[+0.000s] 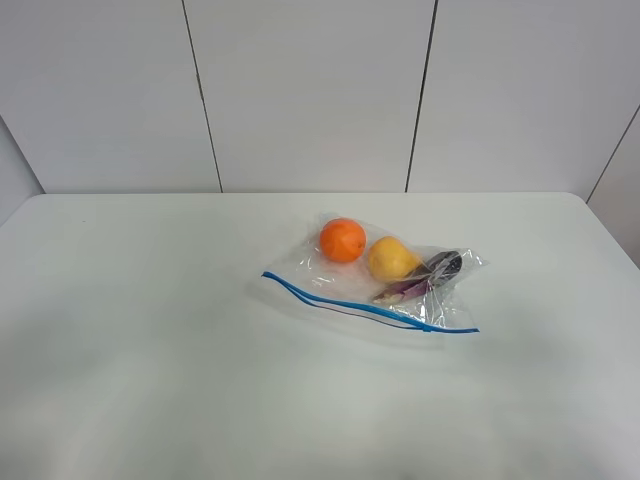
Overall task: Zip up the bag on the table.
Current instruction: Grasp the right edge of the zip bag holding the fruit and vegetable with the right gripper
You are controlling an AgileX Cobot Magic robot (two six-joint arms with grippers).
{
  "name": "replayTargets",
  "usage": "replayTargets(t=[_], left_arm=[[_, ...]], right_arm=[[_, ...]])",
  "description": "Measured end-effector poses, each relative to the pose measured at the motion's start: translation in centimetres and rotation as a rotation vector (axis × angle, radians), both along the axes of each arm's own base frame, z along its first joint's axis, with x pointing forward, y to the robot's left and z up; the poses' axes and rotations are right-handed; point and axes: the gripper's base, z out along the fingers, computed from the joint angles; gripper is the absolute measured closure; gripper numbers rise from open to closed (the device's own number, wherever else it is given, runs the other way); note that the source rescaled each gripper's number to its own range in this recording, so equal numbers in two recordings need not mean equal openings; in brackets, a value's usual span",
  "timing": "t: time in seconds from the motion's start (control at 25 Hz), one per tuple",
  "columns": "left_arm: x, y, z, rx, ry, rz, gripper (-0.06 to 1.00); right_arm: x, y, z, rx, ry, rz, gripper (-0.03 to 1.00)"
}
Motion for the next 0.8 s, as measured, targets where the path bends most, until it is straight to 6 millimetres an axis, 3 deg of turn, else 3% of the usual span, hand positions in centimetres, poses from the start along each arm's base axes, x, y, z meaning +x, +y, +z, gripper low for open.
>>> replayTargets(t=[0.32, 0.44, 0.6, 0.8], left_arm=[[0.0, 0.0, 0.0, 0.000, 0.000, 0.000, -0.05], [0.0, 0.0, 0.0, 0.000, 0.000, 0.000, -0.05], [0.0, 0.0, 0.0, 0.000, 0.000, 0.000, -0.05], [0.0, 0.0, 0.0, 0.000, 0.000, 0.000, -0.05]], right_arm=[[0.0, 0.0, 0.0, 0.003, 0.001, 0.002, 0.05], [0.8, 0.2, 0.9, 0.031, 0.045, 0.007, 0.05], [4.1, 0.8, 3.3, 0.089, 0.169, 0.034, 0.05], [10.8, 1.9, 5.0, 0.206, 0.384, 0.064, 0.05]])
